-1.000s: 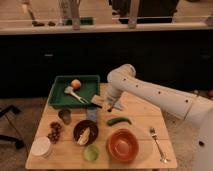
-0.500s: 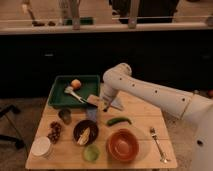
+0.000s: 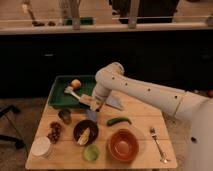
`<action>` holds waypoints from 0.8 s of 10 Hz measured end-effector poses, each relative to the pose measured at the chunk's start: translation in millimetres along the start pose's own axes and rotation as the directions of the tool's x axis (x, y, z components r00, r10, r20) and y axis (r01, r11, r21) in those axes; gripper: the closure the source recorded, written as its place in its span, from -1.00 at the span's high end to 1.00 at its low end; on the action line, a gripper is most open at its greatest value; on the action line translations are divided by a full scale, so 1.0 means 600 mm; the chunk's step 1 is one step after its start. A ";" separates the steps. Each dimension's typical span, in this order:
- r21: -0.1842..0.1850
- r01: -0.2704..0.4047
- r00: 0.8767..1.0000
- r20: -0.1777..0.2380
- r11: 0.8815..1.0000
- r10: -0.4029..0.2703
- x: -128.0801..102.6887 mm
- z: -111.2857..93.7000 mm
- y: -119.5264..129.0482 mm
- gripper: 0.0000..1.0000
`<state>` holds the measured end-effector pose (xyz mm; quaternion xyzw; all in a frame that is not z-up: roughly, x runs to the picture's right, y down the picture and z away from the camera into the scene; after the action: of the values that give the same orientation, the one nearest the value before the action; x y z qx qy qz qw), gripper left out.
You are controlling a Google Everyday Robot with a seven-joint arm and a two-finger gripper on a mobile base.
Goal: Place eraser in plastic cup
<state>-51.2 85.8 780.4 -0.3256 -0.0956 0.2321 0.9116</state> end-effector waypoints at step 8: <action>-0.102 0.390 0.921 0.038 0.915 -0.388 0.093 -0.023 0.046 -0.98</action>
<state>-7.8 124.4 753.6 -0.3469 -0.1784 0.0434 0.9198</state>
